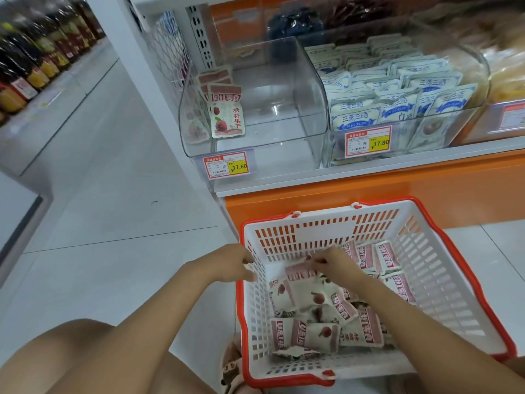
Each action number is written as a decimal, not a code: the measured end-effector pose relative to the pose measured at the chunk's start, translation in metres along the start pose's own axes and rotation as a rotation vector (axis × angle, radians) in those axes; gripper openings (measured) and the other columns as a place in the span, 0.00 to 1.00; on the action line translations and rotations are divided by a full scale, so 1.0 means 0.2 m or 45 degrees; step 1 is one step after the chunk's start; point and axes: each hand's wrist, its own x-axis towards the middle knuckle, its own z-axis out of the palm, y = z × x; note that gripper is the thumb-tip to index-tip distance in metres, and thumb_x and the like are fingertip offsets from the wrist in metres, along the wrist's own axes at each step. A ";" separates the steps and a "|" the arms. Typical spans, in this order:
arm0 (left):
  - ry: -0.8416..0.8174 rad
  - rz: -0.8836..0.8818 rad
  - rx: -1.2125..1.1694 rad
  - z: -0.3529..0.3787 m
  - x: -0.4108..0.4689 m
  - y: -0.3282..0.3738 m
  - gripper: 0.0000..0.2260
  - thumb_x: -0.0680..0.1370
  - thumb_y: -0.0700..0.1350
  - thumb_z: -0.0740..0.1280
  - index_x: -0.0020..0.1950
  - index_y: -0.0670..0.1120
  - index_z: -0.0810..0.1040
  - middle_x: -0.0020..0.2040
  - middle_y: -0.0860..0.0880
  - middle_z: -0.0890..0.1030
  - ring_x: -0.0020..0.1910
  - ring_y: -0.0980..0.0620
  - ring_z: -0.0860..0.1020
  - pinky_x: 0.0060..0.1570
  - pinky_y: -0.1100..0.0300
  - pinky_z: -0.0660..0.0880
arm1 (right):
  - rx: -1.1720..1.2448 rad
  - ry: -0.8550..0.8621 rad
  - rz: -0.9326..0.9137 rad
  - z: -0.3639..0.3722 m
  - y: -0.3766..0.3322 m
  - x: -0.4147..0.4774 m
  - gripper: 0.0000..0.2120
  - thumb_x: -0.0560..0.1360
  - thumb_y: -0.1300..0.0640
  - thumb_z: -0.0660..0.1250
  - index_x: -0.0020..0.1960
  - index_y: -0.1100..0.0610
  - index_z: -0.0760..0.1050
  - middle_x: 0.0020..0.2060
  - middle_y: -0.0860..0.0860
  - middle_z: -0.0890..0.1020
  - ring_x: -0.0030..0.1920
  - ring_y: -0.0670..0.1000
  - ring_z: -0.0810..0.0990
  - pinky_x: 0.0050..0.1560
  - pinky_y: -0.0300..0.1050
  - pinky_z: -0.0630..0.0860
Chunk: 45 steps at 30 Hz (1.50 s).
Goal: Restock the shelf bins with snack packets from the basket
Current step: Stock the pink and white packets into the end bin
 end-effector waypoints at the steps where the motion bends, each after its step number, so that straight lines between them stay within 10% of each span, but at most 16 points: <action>1: 0.005 0.017 -0.036 -0.02 -0.01 0.01 0.26 0.76 0.52 0.69 0.72 0.48 0.69 0.69 0.50 0.73 0.63 0.51 0.75 0.59 0.60 0.71 | 0.121 0.023 0.000 -0.08 -0.09 -0.01 0.15 0.77 0.52 0.66 0.32 0.52 0.75 0.22 0.44 0.72 0.20 0.41 0.64 0.25 0.33 0.64; 11: -0.354 0.594 -1.499 -0.35 -0.23 0.20 0.34 0.66 0.73 0.58 0.64 0.55 0.76 0.64 0.43 0.78 0.63 0.41 0.76 0.61 0.47 0.74 | 1.043 0.006 -0.436 -0.65 -0.73 -0.11 0.07 0.73 0.57 0.64 0.42 0.59 0.78 0.29 0.52 0.79 0.30 0.46 0.76 0.33 0.34 0.73; 20: -0.496 0.932 -1.727 -0.54 -0.27 0.14 0.39 0.64 0.71 0.67 0.66 0.46 0.75 0.61 0.43 0.78 0.56 0.46 0.79 0.52 0.56 0.78 | 1.017 0.008 -0.605 -0.83 -1.08 0.06 0.07 0.78 0.63 0.60 0.46 0.62 0.76 0.29 0.48 0.79 0.27 0.43 0.74 0.31 0.32 0.72; 25: 0.017 0.813 -2.126 -0.63 -0.29 0.18 0.31 0.55 0.59 0.80 0.48 0.41 0.80 0.32 0.48 0.78 0.23 0.59 0.71 0.19 0.70 0.67 | 1.114 0.035 -0.612 -0.85 -1.27 0.17 0.09 0.80 0.61 0.59 0.51 0.62 0.77 0.38 0.51 0.84 0.38 0.48 0.81 0.40 0.36 0.79; 29: 0.696 0.565 -1.611 -0.69 -0.31 0.22 0.13 0.73 0.53 0.68 0.54 0.49 0.79 0.41 0.52 0.85 0.30 0.56 0.77 0.30 0.68 0.75 | 1.160 0.064 -0.403 -0.88 -1.32 0.20 0.23 0.75 0.40 0.58 0.49 0.59 0.80 0.42 0.54 0.85 0.46 0.49 0.84 0.46 0.41 0.79; 35: 1.134 0.379 -1.429 -0.72 -0.26 0.19 0.08 0.76 0.50 0.67 0.54 0.53 0.78 0.40 0.55 0.84 0.33 0.60 0.81 0.34 0.67 0.78 | 1.183 -0.012 -0.343 -0.93 -1.31 0.30 0.39 0.62 0.28 0.52 0.56 0.55 0.78 0.51 0.56 0.84 0.53 0.53 0.83 0.52 0.48 0.81; 41: 1.278 0.189 -1.112 -0.73 -0.19 0.17 0.18 0.79 0.51 0.64 0.68 0.52 0.69 0.57 0.53 0.81 0.37 0.60 0.79 0.30 0.74 0.73 | 0.616 0.111 -0.261 -0.92 -1.28 0.43 0.08 0.69 0.61 0.73 0.48 0.55 0.81 0.46 0.50 0.86 0.47 0.48 0.81 0.47 0.40 0.74; 45: 1.361 0.103 -0.541 -0.64 -0.18 0.15 0.28 0.82 0.52 0.55 0.78 0.52 0.46 0.66 0.54 0.74 0.57 0.55 0.76 0.56 0.61 0.75 | 0.788 0.311 -0.078 -0.96 -1.29 0.72 0.07 0.68 0.64 0.75 0.40 0.57 0.78 0.45 0.58 0.84 0.39 0.51 0.75 0.35 0.38 0.67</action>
